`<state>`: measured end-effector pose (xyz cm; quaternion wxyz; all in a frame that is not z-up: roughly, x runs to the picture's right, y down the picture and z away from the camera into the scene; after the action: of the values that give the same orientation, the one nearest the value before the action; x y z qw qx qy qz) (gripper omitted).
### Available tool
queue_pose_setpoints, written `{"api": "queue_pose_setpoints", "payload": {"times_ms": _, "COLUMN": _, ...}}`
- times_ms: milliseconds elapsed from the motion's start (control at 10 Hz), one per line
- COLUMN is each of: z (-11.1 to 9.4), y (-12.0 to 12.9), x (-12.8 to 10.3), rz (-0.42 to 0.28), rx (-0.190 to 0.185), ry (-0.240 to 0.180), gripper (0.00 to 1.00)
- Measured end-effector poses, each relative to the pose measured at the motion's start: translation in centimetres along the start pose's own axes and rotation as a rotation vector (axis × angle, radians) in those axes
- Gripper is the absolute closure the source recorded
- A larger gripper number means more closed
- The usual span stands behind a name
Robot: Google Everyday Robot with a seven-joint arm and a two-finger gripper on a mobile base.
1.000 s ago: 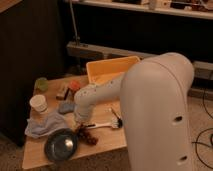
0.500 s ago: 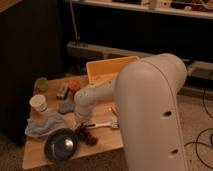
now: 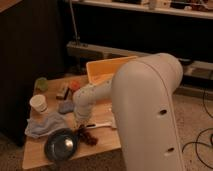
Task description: Place grapes in plastic cup
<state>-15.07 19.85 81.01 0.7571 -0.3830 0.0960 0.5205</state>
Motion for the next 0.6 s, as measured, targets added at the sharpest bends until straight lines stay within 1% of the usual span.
{"api": "queue_pose_setpoints", "payload": {"times_ms": 200, "z": -0.3, "y": 0.4, "x": -0.1, "rz": 0.000, "rx": -0.005, "ry": 0.006, "gripper": 0.98}}
{"api": "queue_pose_setpoints", "payload": {"times_ms": 400, "z": -0.7, "y": 1.0, "x": -0.2, "rz": -0.011, "rx": -0.018, "ry": 0.006, "gripper": 1.00}}
{"api": "queue_pose_setpoints", "payload": {"times_ms": 600, "z": -2.4, "y": 1.5, "x": -0.7, "rz": -0.019, "rx": -0.037, "ry": -0.017, "gripper": 1.00}}
